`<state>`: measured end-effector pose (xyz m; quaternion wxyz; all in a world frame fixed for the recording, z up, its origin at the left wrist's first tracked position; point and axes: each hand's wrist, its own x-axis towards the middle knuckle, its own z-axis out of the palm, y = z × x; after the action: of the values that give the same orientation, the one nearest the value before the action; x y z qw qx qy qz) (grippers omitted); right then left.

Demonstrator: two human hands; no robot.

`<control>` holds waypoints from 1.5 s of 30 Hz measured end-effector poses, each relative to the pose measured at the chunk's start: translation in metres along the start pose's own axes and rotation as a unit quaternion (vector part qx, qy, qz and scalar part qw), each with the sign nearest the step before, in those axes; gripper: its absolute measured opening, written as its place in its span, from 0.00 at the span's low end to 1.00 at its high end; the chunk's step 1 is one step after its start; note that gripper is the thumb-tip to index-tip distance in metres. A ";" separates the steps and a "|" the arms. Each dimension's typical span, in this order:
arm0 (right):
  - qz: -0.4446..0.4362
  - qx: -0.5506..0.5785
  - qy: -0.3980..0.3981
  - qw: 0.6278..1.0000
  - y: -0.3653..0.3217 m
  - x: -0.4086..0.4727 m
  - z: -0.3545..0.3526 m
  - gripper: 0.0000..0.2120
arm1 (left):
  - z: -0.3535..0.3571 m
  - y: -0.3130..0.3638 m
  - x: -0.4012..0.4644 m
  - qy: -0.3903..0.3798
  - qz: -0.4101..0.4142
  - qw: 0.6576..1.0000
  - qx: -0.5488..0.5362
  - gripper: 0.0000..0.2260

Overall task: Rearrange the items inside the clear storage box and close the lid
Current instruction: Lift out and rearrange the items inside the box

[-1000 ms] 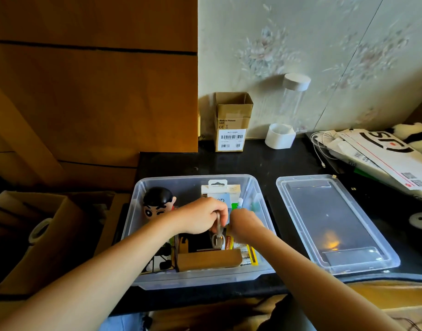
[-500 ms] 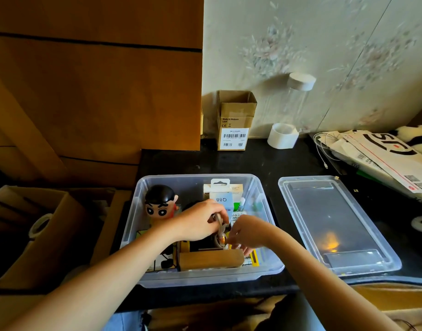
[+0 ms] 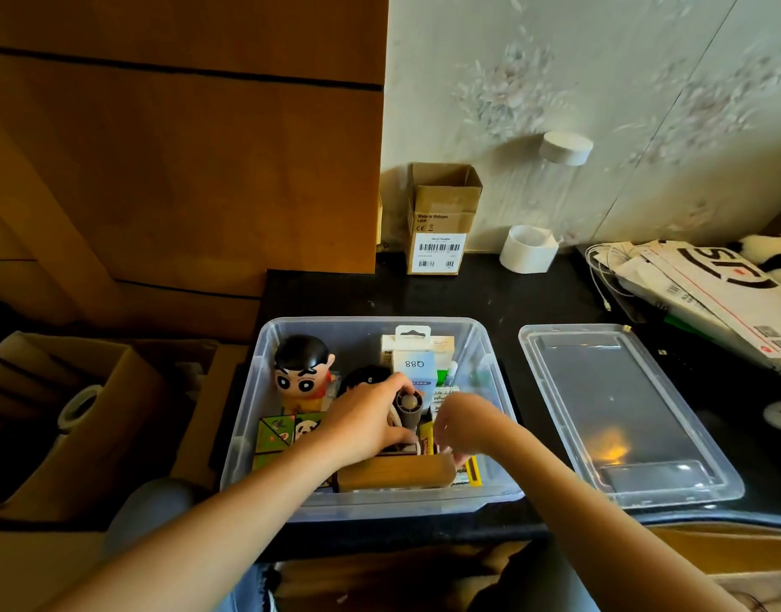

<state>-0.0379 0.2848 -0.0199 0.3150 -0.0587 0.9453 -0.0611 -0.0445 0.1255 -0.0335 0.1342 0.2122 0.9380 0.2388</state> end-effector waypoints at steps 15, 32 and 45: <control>0.014 -0.168 0.040 0.985 -0.003 0.030 0.018 0.13 | 0.013 -0.005 0.007 0.068 -0.035 0.997 -0.029 0.14; 0.004 -0.056 0.060 0.997 0.001 0.026 0.012 0.13 | 0.007 -0.003 0.001 0.018 0.023 0.998 -0.054 0.07; 0.003 0.182 -0.033 0.983 0.002 -0.008 -0.011 0.17 | -0.033 -0.007 -0.018 -0.073 0.032 0.996 -0.040 0.08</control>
<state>-0.0383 0.2893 -0.0065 0.3513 0.0004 0.9077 -0.2295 -0.0425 0.0983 -0.0060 0.2028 0.2535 0.9082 0.2643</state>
